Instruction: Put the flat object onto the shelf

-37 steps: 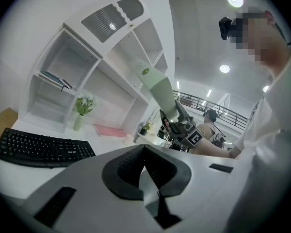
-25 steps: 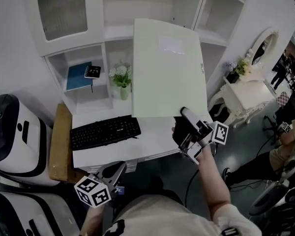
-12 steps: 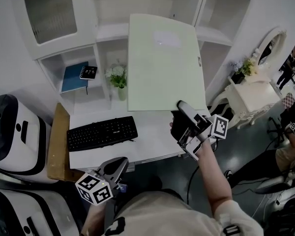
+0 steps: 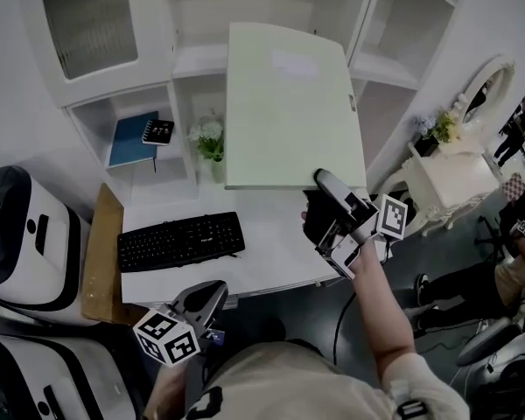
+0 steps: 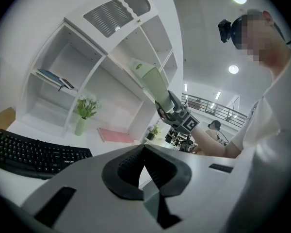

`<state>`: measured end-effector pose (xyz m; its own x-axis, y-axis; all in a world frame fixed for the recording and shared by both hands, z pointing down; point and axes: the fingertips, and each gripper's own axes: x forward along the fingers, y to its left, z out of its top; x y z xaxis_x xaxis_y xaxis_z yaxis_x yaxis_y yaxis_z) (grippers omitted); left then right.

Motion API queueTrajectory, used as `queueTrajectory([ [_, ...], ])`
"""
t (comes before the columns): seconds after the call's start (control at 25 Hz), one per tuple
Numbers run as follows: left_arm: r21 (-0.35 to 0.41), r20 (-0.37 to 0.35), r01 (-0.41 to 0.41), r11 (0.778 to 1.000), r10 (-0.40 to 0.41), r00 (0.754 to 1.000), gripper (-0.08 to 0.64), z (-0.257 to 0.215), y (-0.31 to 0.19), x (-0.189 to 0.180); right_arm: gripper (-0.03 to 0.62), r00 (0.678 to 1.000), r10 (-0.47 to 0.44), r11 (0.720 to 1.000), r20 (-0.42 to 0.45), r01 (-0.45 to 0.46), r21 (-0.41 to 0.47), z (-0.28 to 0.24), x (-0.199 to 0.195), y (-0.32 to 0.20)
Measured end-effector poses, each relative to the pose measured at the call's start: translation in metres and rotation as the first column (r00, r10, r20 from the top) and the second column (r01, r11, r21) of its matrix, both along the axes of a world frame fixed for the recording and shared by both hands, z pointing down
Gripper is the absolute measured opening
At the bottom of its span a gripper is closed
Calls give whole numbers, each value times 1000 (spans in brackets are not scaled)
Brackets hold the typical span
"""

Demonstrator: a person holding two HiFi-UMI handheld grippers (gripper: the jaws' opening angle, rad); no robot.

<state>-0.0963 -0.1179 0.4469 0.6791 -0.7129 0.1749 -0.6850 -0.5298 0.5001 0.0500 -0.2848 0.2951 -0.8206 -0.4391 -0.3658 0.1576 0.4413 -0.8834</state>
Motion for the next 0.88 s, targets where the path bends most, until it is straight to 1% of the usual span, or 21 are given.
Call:
queueTrajectory([
  [0.24,-11,-12,6,1000,-6,1000,14,2,-2,-7,296,998,21,999,-55,-23,-36,0,-6,-15],
  [0.44,-11,-6,7,1000,-7,1000,14,7,-1,-13,296,999,34,998,-33,-36,-53,-6,-6,-23],
  [0.6,-7,7,19,1000,-19,1000,14,7,-4,-17,298,998,58,995,0,-58,-78,-11,-3,-31],
  [0.88,-2,9,28,1000,-28,1000,14,5,-8,-23,299,995,94,991,-15,-95,-95,-18,6,-42],
])
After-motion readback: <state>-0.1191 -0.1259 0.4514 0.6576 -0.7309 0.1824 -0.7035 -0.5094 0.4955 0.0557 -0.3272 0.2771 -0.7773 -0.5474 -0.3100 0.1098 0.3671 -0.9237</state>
